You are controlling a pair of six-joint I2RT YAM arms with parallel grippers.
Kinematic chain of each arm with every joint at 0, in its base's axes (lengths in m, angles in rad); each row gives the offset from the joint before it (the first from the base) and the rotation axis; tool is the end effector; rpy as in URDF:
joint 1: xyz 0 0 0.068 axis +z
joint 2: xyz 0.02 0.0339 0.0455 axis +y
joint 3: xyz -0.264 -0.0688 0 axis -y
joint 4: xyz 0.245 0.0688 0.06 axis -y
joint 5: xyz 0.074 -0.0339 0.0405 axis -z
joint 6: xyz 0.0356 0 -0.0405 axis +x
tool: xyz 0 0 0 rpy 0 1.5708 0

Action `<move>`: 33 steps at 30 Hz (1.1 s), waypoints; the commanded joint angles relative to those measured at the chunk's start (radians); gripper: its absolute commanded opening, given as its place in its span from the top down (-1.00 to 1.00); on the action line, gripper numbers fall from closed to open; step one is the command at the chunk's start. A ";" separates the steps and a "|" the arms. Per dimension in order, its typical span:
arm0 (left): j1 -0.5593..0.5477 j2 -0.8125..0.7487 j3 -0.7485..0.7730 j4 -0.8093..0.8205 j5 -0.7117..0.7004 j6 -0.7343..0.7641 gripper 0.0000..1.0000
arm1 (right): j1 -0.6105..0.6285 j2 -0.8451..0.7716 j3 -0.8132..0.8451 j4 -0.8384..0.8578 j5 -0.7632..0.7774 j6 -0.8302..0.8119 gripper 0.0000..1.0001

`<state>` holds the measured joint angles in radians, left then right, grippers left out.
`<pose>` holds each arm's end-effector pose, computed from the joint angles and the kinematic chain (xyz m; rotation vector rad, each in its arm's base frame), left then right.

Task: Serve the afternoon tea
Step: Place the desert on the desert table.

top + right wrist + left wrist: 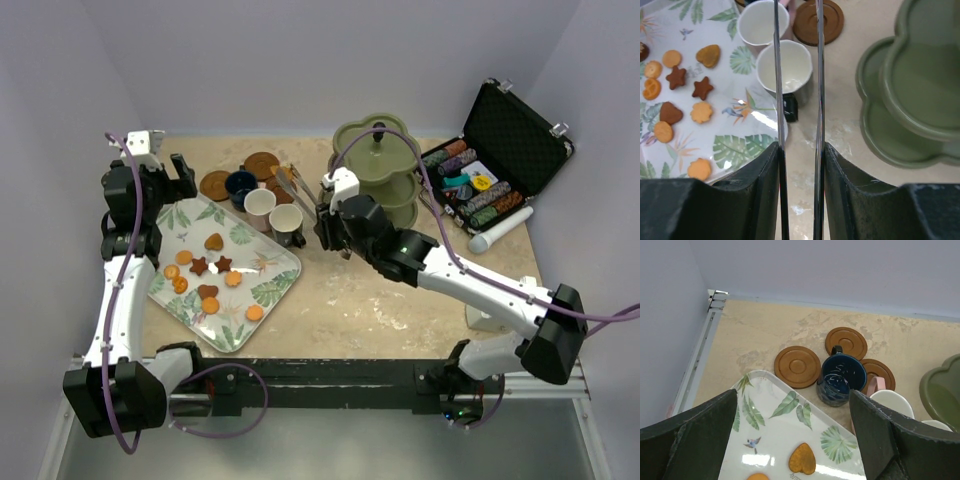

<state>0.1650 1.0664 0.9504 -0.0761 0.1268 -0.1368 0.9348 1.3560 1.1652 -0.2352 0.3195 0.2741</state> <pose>0.2474 0.0366 0.3550 -0.1735 1.7537 -0.0913 0.1954 0.2458 0.3393 -0.4508 1.9525 0.4656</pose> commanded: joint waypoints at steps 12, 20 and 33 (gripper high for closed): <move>-0.007 -0.016 -0.007 0.035 0.004 0.012 -0.95 | -0.195 -0.159 -0.131 -0.088 0.078 0.083 0.34; -0.010 -0.016 -0.007 0.033 -0.003 0.017 -0.95 | -0.252 -0.167 -0.144 -0.099 0.078 0.083 0.33; -0.013 -0.016 -0.007 0.033 -0.006 0.020 -0.96 | -0.269 -0.140 -0.151 -0.088 0.061 0.076 0.22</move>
<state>0.1555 1.0664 0.9504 -0.0765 0.1257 -0.1349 0.6708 1.2171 1.0142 -0.3519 0.3756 0.3405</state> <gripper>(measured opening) 0.977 0.390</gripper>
